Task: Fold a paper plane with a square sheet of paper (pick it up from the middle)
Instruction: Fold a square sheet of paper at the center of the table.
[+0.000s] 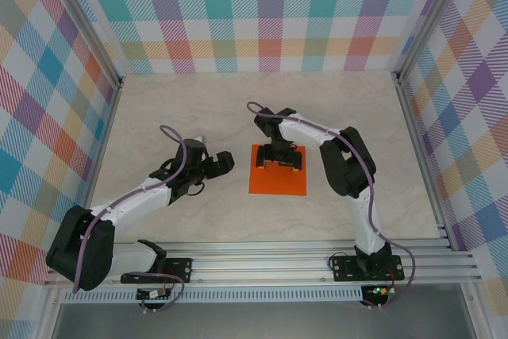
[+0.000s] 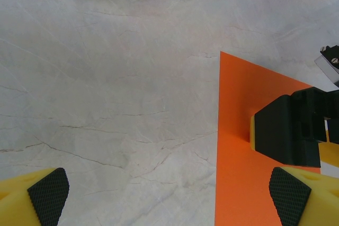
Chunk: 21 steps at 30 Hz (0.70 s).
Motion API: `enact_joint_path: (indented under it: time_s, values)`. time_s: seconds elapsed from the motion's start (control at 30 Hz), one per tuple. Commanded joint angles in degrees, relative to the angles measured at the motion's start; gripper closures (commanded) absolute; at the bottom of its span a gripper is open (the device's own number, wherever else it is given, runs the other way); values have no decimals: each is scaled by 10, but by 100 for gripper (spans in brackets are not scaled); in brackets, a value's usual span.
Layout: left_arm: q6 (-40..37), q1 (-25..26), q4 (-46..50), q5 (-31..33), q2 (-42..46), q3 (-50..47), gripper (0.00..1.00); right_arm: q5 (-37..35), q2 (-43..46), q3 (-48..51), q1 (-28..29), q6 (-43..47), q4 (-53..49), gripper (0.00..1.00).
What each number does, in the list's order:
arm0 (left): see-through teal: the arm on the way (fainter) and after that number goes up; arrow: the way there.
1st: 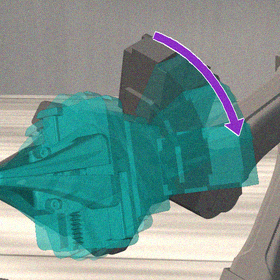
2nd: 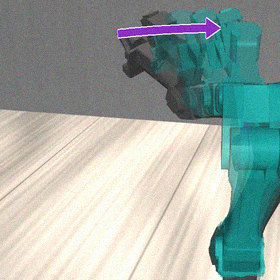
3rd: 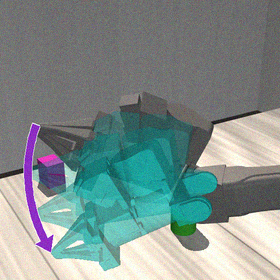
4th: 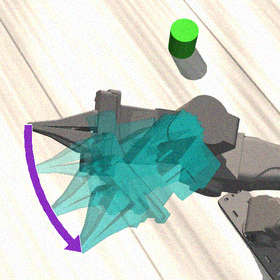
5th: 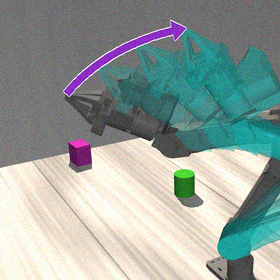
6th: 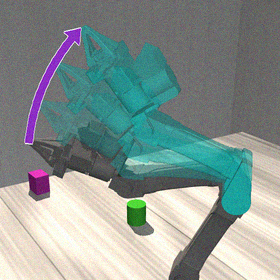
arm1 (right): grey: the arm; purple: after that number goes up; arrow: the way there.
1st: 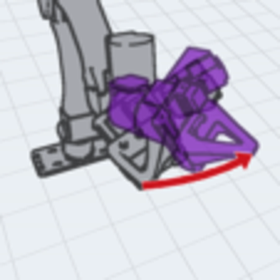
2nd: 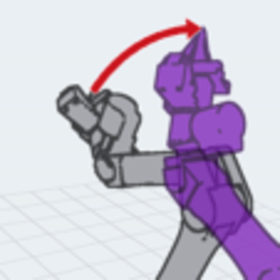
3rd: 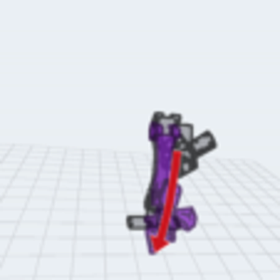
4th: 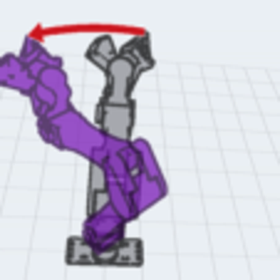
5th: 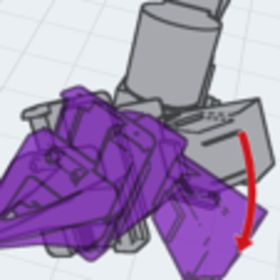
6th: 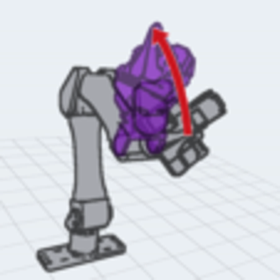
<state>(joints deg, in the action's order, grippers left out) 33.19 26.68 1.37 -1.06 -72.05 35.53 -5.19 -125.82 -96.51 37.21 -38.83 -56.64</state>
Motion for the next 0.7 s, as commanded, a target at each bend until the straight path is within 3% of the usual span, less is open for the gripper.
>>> enact_joint_path:
  time_s: [0.0, 0.67]
  values:
    - [-9, -8, 4, -5, -1, 15, 0, -21, -50, 13, 4, 16, -27, 0]
    - [-10, -9, 25, 2, 24, 15, 0, -12, -49, 16, 4, 37, -21, 9]
